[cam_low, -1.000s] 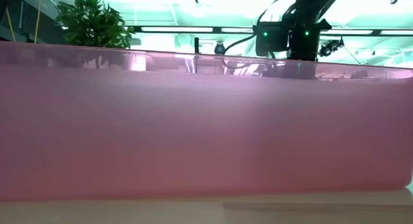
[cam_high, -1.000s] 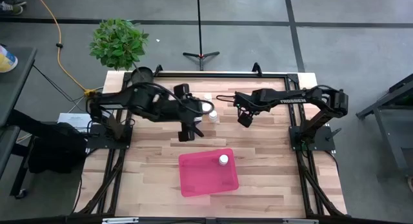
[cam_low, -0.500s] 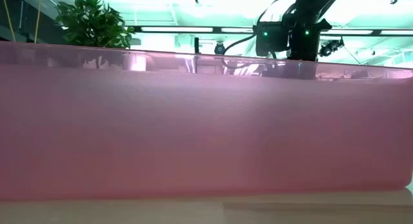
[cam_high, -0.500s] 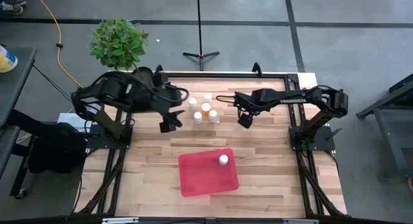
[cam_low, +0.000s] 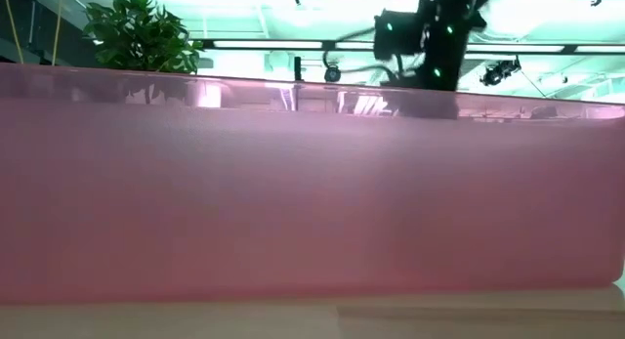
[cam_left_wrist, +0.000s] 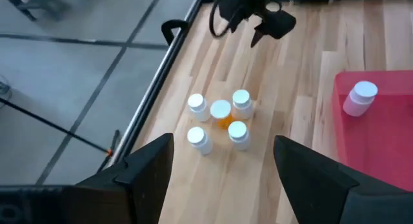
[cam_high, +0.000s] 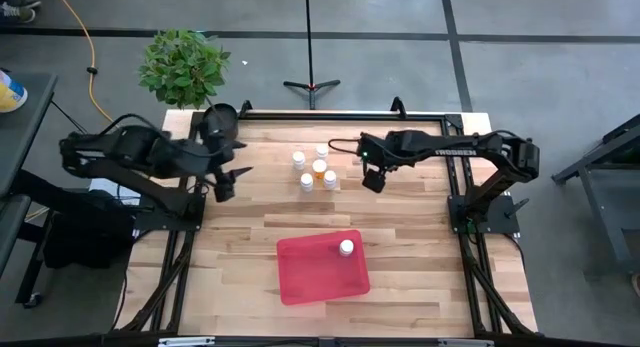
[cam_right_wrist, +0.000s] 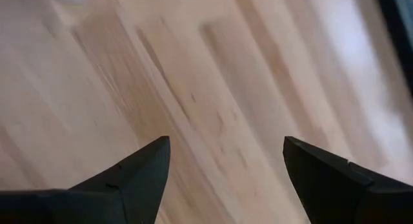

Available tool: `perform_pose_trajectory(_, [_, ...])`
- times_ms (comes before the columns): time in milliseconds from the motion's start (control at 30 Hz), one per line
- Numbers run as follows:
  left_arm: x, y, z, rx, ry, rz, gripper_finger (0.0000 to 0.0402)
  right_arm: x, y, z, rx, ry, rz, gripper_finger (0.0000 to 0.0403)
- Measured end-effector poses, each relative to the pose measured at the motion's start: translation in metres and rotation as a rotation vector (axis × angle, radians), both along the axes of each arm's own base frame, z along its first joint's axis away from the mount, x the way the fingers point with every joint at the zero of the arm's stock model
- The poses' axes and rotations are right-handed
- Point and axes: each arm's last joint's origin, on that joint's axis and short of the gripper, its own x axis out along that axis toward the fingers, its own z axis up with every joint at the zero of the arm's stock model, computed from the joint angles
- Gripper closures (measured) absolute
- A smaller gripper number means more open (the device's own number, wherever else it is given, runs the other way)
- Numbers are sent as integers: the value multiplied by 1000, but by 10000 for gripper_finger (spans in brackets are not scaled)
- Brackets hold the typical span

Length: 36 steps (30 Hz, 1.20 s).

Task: Pick and place pill bottles into a basket
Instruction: Put the white pill bottle into the red bin

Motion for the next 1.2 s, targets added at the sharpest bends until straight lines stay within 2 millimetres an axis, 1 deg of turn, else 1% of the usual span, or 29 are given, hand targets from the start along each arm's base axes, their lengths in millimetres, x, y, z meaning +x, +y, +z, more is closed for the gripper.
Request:
perform_pose_trajectory(133, [-28,6,-40,-27,-88,3,103,11,-3,29,-21,-59,58,111])
perform_pose_trajectory(233, [-42,8,-66,-54,-149,-15,103,17,-4,54,-26,-98,109,111])
perform_pose_trajectory(333, [-50,10,-82,-62,-205,-25,103,21,-4,77,-2,-146,150,111])
perform_pose_trajectory(400, [-52,10,-85,-48,-228,-38,103,23,-3,87,20,-180,167,111])
perform_pose_trajectory(467, [-51,10,-86,-34,-220,-48,103,26,-4,93,45,-206,189,111])
perform_pose_trajectory(533, [-48,9,-86,-28,-226,-52,103,31,-8,91,84,-207,202,111])
perform_pose_trajectory(633, [-41,8,-86,6,-211,-73,103,42,-17,80,171,-180,182,111])
perform_pose_trajectory(733, [-32,6,-88,31,-180,-88,103,55,-25,65,236,-96,168,111])
perform_pose_trajectory(833, [-27,5,-91,41,-139,-94,103,70,-31,55,275,-30,156,111])
perform_pose_trajectory(933, [-22,4,-94,46,-109,-95,103,87,-37,54,297,-26,169,111])
perform_pose_trajectory(1067, [-23,4,-98,33,-77,-83,103,108,-40,57,293,-25,192,111])
perform_pose_trajectory(1200, [-25,5,-99,22,-69,-74,103,120,-44,61,292,-26,204,111])
